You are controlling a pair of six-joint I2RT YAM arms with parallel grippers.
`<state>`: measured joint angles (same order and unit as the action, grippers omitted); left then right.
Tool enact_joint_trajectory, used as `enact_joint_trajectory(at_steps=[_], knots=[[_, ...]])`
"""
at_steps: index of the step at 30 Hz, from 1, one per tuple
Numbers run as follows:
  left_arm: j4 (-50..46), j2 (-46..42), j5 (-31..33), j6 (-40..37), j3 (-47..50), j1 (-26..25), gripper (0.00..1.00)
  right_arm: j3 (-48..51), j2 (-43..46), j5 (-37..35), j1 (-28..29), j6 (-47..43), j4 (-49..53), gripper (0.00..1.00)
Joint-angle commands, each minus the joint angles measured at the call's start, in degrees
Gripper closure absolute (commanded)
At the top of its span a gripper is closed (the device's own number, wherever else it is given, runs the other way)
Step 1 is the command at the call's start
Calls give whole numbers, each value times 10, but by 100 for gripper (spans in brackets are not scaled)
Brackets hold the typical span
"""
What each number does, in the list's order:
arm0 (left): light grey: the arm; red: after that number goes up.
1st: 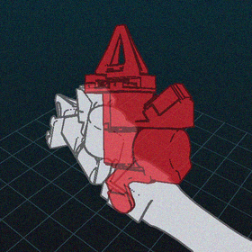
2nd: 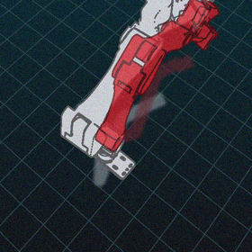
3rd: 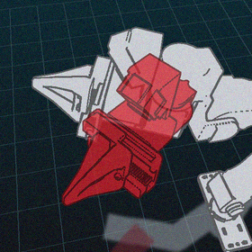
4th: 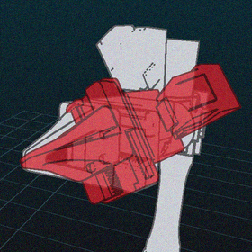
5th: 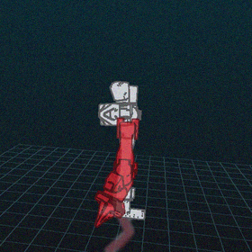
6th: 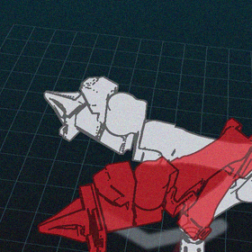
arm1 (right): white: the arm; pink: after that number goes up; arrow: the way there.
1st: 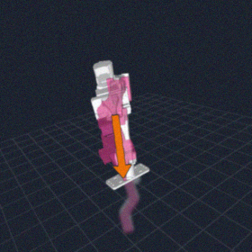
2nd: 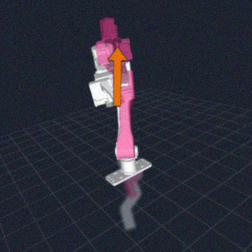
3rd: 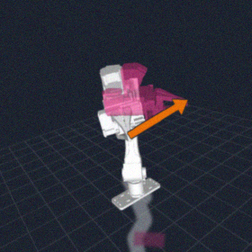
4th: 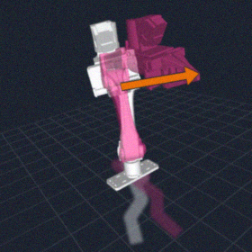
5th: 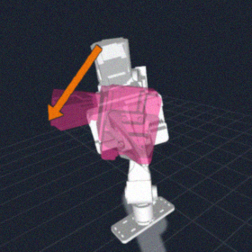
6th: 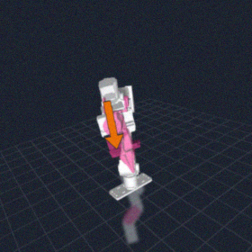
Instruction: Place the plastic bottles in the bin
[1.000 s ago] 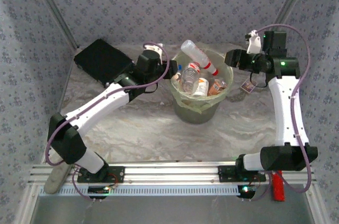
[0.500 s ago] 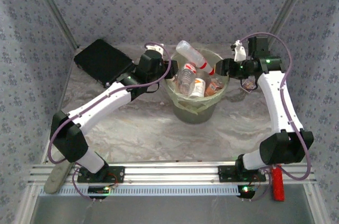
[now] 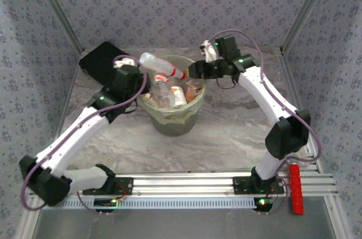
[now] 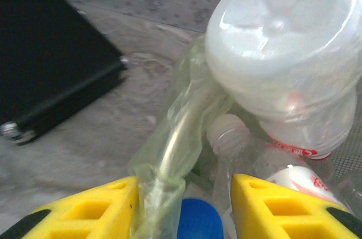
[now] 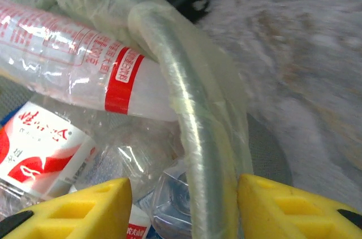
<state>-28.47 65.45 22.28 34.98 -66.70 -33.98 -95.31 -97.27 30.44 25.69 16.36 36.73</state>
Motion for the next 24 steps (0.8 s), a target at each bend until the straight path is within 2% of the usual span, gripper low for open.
enact_joint_trajectory(at_steps=[1, 6, 9, 16, 24], knots=[[-61, -80, 21, 10, 28, 42, 55, -47, -49, 54, 58, 40, -40, 47], [-129, -158, -5, 11, 59, 127, 55, -142, -130, 43, 101, 57, -54, 48], [-142, -170, -26, 9, 63, 152, 55, -191, -167, 42, 107, 59, -44, 49], [-137, -150, -61, -5, 37, 158, 55, -241, -185, 0, 97, 23, 22, 59], [-83, -97, -127, 6, 46, 158, 55, -216, -139, -76, 68, -19, 64, 72]])
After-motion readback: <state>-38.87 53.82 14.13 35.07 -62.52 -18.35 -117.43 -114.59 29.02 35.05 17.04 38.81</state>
